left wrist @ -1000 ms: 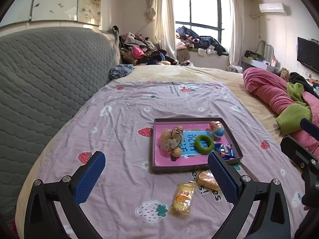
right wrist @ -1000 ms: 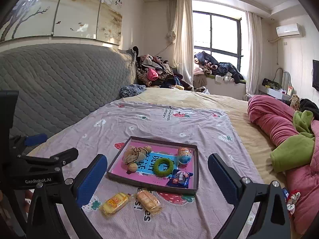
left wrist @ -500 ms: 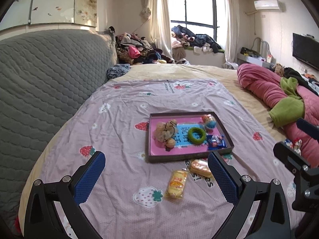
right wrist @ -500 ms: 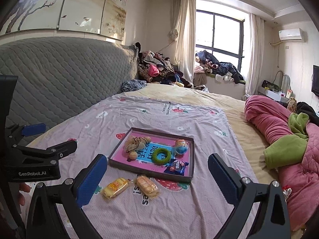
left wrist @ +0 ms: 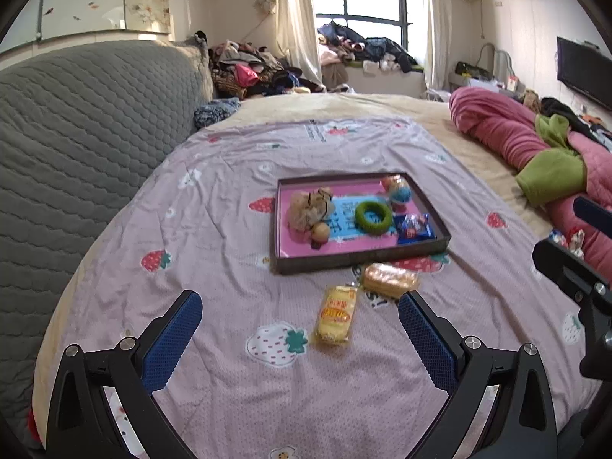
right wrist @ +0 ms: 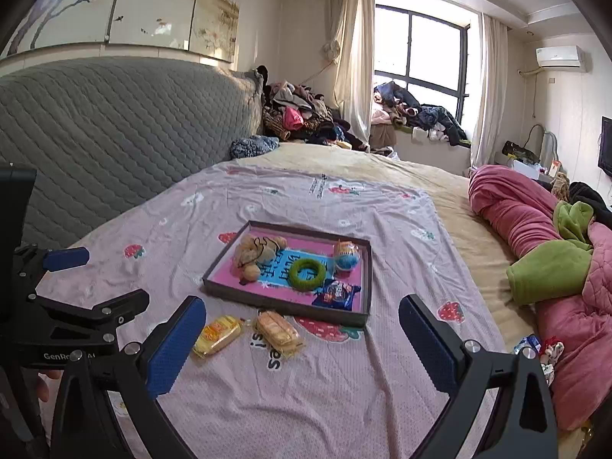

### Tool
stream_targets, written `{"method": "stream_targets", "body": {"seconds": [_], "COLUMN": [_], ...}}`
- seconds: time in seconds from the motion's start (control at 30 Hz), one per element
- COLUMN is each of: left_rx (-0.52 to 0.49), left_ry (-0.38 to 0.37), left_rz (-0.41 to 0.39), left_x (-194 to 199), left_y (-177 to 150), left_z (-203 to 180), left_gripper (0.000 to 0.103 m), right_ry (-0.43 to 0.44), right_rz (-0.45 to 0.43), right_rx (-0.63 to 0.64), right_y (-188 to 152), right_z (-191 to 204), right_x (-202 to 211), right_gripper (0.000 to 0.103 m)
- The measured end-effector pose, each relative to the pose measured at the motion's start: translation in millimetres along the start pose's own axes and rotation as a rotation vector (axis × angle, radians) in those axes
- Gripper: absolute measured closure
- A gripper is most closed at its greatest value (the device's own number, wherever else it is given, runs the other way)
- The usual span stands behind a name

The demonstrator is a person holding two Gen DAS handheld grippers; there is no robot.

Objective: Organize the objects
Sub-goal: 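Withdraw both grippers from the tray toward the two yellow snack packs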

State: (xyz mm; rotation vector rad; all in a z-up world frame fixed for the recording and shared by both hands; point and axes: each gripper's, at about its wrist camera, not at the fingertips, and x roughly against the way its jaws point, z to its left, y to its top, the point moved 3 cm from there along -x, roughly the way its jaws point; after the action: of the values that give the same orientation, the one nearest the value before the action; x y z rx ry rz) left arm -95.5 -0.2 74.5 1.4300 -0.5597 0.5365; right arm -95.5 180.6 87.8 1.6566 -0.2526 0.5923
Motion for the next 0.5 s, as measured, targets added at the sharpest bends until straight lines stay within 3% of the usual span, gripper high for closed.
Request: {"method": "stream_targets", "body": {"seconds": [0.5], "left_rx": [-0.041], "left_ry": [-0.01], "left_rz": [0.094], "left_x": [-43], "left_y": [-31], "left_z": [-9], "left_gripper": [0.0], "right_ry": [-0.002], "right_rz": [0.09], "right_rx": [0.029], "right_y": [-30], "right_z": [1], "right_x": [-38], "right_gripper": [0.001]}}
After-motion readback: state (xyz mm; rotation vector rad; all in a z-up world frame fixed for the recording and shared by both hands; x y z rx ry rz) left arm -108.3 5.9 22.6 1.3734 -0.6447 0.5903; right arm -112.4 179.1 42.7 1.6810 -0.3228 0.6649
